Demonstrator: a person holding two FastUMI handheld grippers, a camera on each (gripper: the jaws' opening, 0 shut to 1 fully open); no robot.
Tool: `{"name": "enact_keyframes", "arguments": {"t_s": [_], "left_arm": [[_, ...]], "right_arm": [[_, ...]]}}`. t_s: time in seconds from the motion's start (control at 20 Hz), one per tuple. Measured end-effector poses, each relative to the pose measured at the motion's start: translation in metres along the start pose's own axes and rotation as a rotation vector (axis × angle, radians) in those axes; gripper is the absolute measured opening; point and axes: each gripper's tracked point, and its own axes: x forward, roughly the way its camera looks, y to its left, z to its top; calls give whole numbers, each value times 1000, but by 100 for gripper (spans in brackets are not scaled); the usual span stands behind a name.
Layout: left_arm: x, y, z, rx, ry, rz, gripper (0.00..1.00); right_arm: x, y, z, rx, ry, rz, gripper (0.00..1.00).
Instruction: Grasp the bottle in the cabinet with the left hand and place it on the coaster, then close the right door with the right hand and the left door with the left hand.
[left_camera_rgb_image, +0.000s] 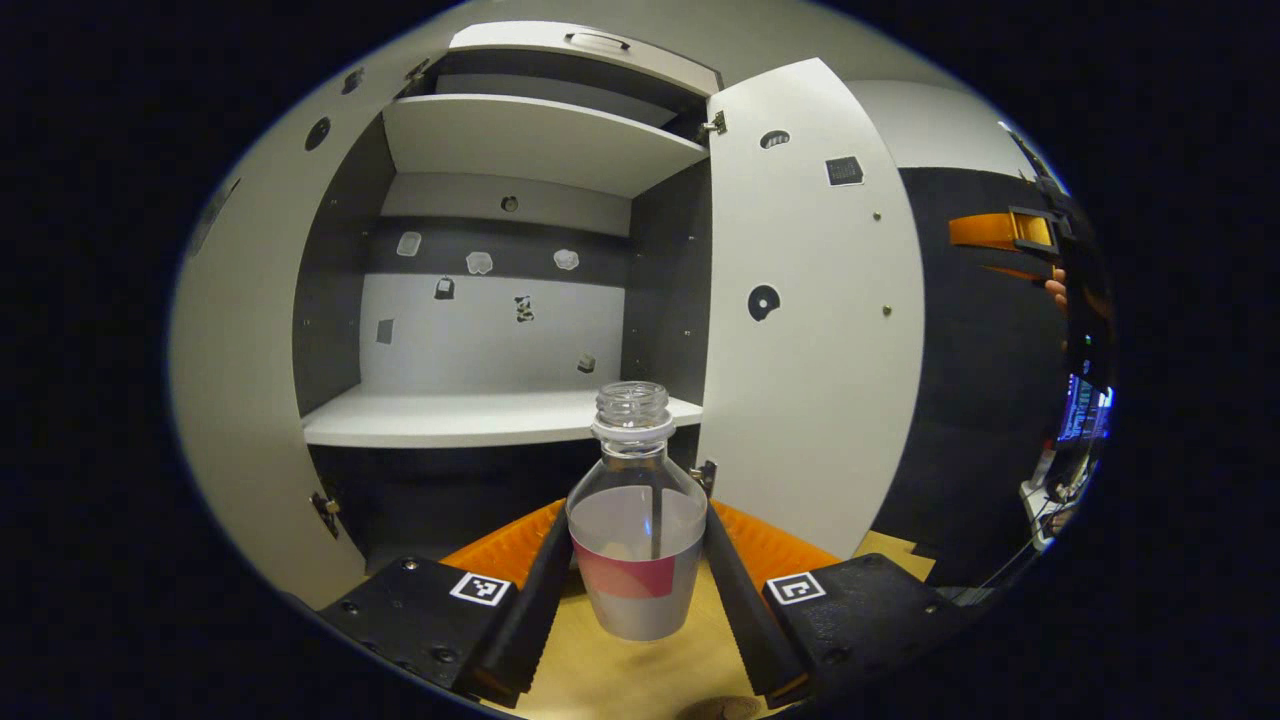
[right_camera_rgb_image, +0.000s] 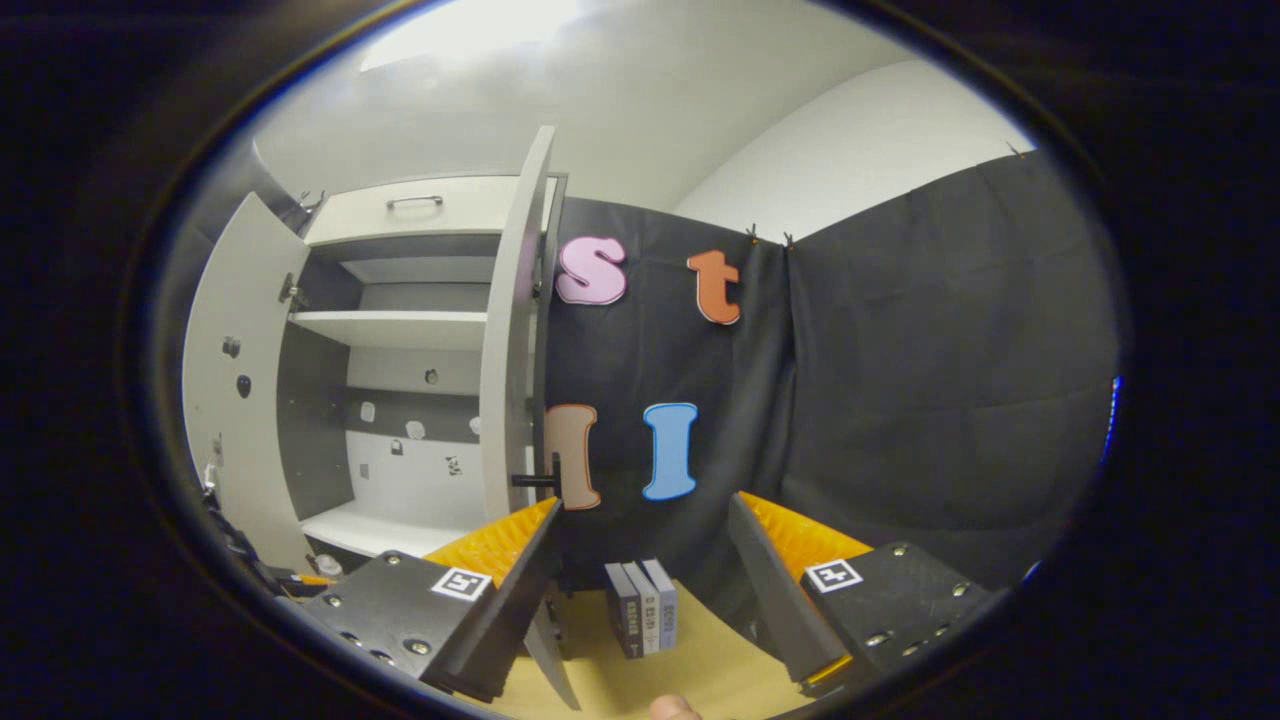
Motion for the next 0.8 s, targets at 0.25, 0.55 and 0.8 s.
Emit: {"name": "enact_keyframes", "arguments": {"t_s": [0.25, 0.55, 0.8], "left_arm": [[-25, -21, -63, -60, 60, -34, 78], [-42, -33, -135, -110, 184, -28, 79], [-50, -49, -182, -126, 275, -57, 79]], "right_arm": [[5, -12, 2, -27, -3, -21, 98], [14, -14, -3, -18, 16, -9, 98], [19, -14, -11, -54, 38, -9, 98]]}}
